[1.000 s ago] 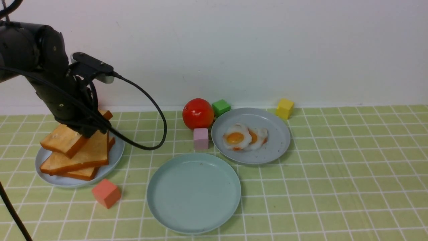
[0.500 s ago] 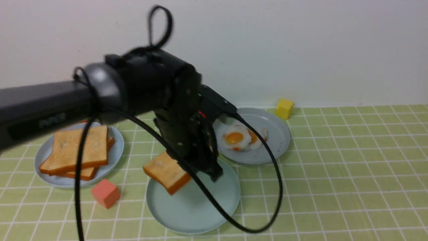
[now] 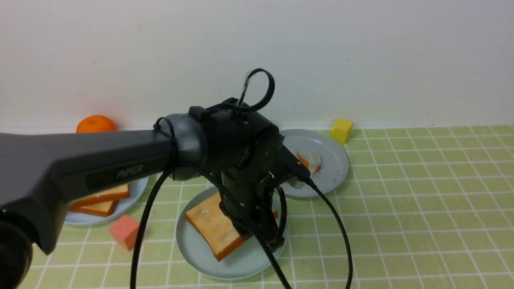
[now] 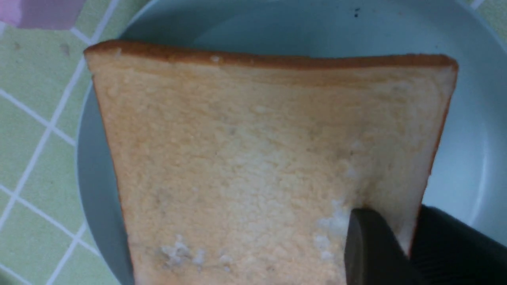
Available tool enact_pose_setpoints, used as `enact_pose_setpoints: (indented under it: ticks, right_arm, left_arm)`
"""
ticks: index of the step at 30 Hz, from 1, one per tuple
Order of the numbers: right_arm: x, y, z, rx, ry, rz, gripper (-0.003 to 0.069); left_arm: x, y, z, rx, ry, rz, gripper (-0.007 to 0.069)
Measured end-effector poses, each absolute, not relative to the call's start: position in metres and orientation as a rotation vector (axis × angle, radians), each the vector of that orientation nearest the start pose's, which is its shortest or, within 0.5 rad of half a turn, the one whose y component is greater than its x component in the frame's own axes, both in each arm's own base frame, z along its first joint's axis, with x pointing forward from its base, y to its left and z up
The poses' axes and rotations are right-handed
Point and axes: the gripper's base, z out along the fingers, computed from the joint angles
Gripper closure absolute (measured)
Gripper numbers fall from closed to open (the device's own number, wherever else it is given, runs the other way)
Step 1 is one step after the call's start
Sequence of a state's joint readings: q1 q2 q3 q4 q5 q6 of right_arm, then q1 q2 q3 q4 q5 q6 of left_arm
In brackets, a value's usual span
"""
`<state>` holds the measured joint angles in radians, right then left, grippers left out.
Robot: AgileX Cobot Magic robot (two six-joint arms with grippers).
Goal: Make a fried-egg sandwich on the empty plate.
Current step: Use the left arm to put a slice of bread into the empty plate in the middle, then use the right arm to grab a fried egg
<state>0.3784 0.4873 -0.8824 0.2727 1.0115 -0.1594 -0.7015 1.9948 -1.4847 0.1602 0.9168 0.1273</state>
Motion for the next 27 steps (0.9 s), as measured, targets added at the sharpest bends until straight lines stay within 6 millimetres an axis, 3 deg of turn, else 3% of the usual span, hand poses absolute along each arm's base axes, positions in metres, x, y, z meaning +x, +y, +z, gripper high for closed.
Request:
enact_pose_setpoints:
  ticks: [5, 7, 9, 11, 12, 13, 14, 16, 17, 18, 19, 22, 26, 27]
  right_arm:
    - [0.05, 0.042, 0.383, -0.526, 2.02, 0.474, 0.0602]
    - [0.053, 0.044, 0.383, -0.516, 2.031, 0.486, 0.06]
    - [0.067, 0.051, 0.38, -0.486, 2.077, 0.521, 0.0589]
    - [0.083, 0.058, 0.376, -0.475, 2.135, 0.539, 0.0579]
    - [0.085, 0.059, 0.375, -0.475, 2.141, 0.54, 0.0578]
    - [0.093, 0.062, 0.372, -0.469, 2.167, 0.544, 0.0573]
    - [0.111, 0.069, 0.366, -0.459, 2.216, 0.543, 0.0564]
    - [0.135, 0.078, 0.355, -0.439, 2.267, 0.537, 0.0549]
    - [0.138, 0.079, 0.354, -0.436, 2.271, 0.536, 0.0547]
    - [0.158, 0.086, 0.345, -0.414, 2.302, 0.53, 0.0533]
    - [0.168, 0.09, 0.34, -0.402, 2.318, 0.531, 0.0525]
    - [0.203, 0.103, 0.325, -0.366, 2.376, 0.539, 0.0489]
    - [0.251, 0.127, 0.304, -0.301, 2.48, 0.604, 0.0421]
    - [0.251, 0.127, 0.304, -0.301, 2.48, 0.604, 0.0421]
  left_arm:
    - [0.316, -0.255, 0.198, 1.202, 2.645, 0.067, 0.0211]
    - [0.314, -0.254, 0.206, 1.152, 2.659, 0.043, 0.0181]
    - [0.305, -0.249, 0.243, 1.025, 2.633, -0.036, 0.0164]
    - [0.293, -0.239, 0.284, 0.952, 2.558, -0.104, 0.0213]
    - [0.293, -0.239, 0.284, 0.949, 2.558, -0.104, 0.023]
    - [0.284, -0.232, 0.308, 0.919, 2.507, -0.135, 0.0272]
    - [0.267, -0.218, 0.347, 0.862, 2.418, -0.189, 0.0392]
    - [0.241, -0.196, 0.391, 0.802, 2.304, -0.249, 0.053]
    - [0.241, -0.196, 0.391, 0.802, 2.304, -0.249, 0.053]
    - [0.216, -0.176, 0.419, 0.764, 2.218, -0.293, 0.0617]
    - [0.2, -0.163, 0.433, 0.744, 2.171, -0.321, 0.0638]
    - [0.152, -0.126, 0.454, 0.694, 2.05, -0.406, 0.0638]
    - [0.091, -0.077, 0.439, 0.61, 1.866, -0.512, 0.0638]
    - [0.092, -0.078, 0.436, 0.611, 1.872, -0.511, 0.0638]
